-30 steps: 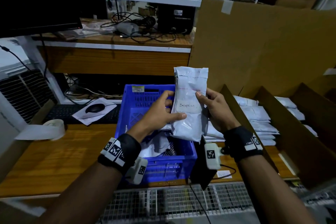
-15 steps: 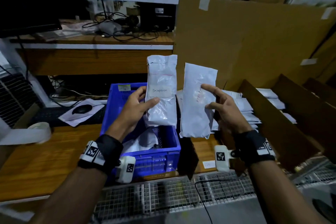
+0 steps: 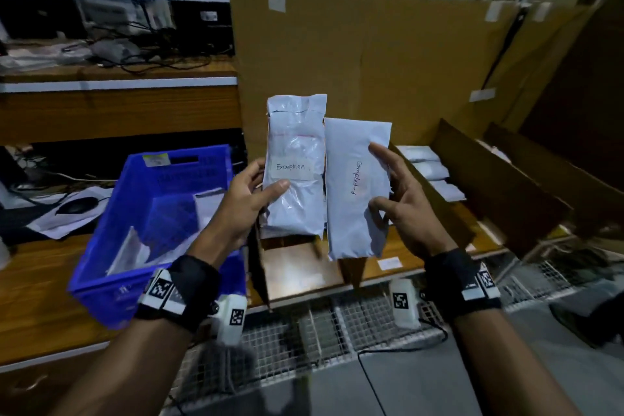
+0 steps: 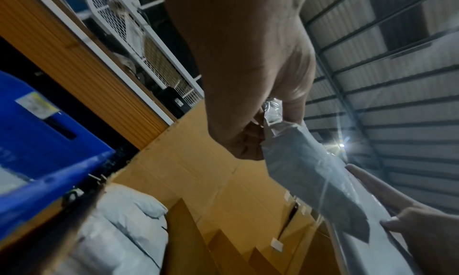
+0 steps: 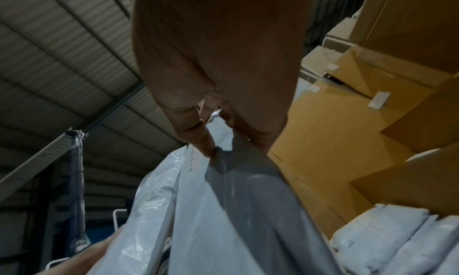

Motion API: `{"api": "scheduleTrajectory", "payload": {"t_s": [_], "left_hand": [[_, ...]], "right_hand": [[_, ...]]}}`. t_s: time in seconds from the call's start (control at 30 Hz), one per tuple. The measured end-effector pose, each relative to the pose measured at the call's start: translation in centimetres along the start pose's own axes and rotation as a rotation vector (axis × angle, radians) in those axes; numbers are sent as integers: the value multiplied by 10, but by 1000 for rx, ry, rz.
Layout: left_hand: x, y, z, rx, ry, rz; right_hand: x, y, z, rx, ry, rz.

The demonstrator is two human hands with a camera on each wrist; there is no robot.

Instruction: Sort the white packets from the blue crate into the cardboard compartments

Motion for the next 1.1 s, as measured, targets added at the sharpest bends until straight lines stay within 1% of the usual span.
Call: {"api": "scheduleTrajectory", "payload": {"t_s": [0.17, 0.33, 0.47, 0.57, 0.67, 0.83, 0.97, 1.1], "left_hand": [[-83, 12, -19, 50, 13, -12], [-170, 11, -34, 129, 41, -35], [-230, -10, -59, 169, 20, -68], [-268, -38, -86, 218, -16, -38], [-296, -75, -119, 264, -37, 39], [-331, -154, -173, 285, -16, 146], [-350, -210, -206, 321, -47, 177], [-350, -249, -233, 355, -146, 208]], "right_hand": [[73, 47, 13, -44, 26, 71], [155, 77, 34, -115, 100, 185], [220, 86, 50, -221, 76, 324], [265, 80, 62, -285, 96, 429], [305, 61, 75, -340, 114, 510], [363, 3, 99, -396, 192, 532], [396, -61, 124, -439, 356, 429], [420, -130, 152, -443, 481, 330]]}}
Point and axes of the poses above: each hand's wrist, its own y-axis away from the middle knuckle, its own x-axis out of the back of the hand, z = x × y, the point moved 2 cm from there along -y, towards the middle knuckle, and after that the axes turned 10 degrees about -x, right-handed, at the moved point
